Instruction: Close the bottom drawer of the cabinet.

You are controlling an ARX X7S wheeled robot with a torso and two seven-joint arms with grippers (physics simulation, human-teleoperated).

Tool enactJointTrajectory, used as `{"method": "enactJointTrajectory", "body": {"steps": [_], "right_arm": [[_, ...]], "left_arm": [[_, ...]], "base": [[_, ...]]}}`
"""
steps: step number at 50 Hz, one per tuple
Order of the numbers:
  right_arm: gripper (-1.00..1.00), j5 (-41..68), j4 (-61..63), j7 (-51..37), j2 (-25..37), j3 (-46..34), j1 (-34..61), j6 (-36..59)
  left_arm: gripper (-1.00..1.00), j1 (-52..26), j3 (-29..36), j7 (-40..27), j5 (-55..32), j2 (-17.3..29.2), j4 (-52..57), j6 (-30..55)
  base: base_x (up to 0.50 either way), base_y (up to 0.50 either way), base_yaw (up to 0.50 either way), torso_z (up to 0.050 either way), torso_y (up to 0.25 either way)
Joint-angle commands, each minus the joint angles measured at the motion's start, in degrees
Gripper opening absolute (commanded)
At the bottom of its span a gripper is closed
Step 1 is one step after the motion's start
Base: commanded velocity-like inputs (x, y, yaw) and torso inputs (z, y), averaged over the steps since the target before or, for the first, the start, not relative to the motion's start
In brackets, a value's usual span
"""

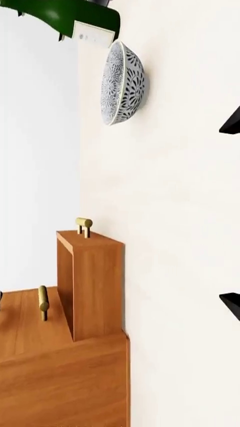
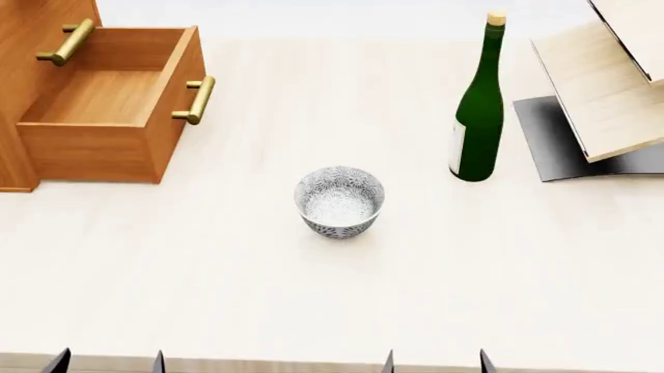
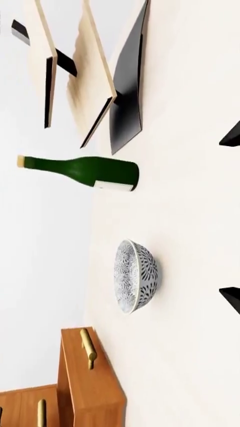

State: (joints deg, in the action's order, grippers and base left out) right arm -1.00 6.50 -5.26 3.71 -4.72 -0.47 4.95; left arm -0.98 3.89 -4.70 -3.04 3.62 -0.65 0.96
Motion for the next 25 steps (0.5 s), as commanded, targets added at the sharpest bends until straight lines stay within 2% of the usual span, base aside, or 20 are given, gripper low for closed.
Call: {"method": "enactJointTrajectory", "body": {"steps": [1,14,25], "right_arm": [[1.0,0.26,-1.11,0.31,-0.3,0.86,-0.09,-0.78],[1.0,2.57,5.33,0.14,1.71,0.84,-1.14,2.74],[1.0,3.19,3.98,-0.63,2.2,-0.38,-1.14,0.36]], "left_arm": [[1.0,-0.53,-0.7,-0.02,-0.4,-0.37,-2.25,-0.18],[1.0,-0.2,0.21,-1.36,-1.48,0.72,-0.83,0.37],[1.0,0.06,0.97,-1.07,-3.43,1.5,0.12,0.69]], "base": [[0.0,0.0,0.0,0.0,0.0],[0.0,0.0,0.0,0.0,0.0],[0.0,0.0,0.0,0.0,0.0]]}}
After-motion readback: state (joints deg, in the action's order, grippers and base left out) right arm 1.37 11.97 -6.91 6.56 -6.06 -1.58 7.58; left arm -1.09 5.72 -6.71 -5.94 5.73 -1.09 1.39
